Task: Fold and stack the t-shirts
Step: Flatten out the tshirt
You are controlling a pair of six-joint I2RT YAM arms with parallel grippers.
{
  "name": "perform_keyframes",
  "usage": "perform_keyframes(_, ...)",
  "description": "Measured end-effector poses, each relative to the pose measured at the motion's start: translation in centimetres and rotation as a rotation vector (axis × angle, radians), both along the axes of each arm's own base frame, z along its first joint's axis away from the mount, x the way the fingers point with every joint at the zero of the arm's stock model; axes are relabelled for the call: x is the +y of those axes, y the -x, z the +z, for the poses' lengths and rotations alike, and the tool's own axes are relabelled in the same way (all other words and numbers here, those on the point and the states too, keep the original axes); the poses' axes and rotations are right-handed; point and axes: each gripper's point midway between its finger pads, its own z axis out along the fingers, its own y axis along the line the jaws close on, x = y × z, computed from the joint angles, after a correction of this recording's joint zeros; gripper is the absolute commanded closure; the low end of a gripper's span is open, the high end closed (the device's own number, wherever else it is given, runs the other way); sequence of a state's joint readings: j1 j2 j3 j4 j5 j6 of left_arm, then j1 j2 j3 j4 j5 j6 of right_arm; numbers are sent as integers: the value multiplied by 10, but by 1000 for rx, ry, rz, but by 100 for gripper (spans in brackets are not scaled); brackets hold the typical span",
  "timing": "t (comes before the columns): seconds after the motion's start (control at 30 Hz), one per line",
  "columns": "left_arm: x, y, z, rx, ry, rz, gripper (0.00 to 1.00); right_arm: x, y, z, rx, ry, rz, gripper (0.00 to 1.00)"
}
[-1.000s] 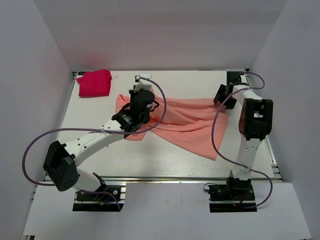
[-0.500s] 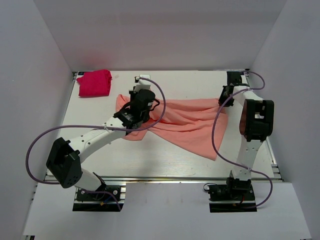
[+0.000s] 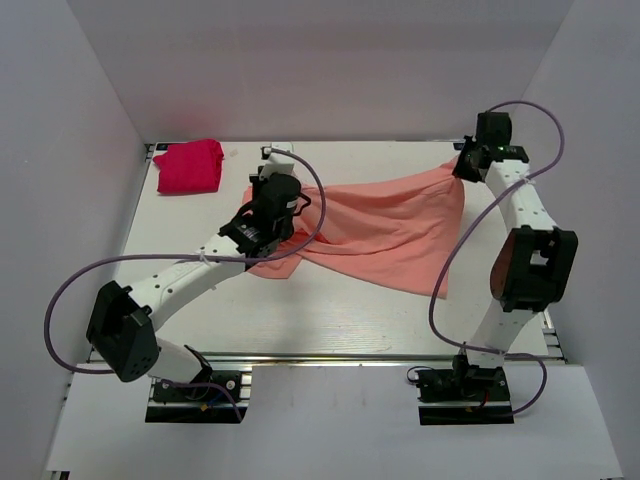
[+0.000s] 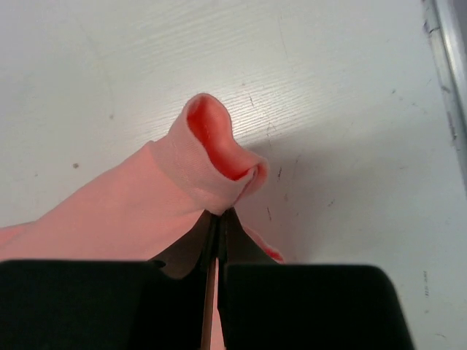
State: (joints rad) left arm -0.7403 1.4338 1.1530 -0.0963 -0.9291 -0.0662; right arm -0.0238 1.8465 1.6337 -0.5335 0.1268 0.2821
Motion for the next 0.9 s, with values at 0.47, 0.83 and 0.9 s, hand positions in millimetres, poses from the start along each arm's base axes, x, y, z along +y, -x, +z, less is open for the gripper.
perform_keyframes(0.47, 82, 80, 204, -454, 203, -21, 100, -6, 109, 241, -489, 122, 44, 100)
perform_keyframes(0.83, 107, 203, 329, -778, 339, -465, 100, 2, 250, 375, -919, 158, 62, 100)
perform_keyframes(0.9, 110, 221, 343, -813, 346, -526, 100, 4, 275, 389, -981, 162, 62, 100)
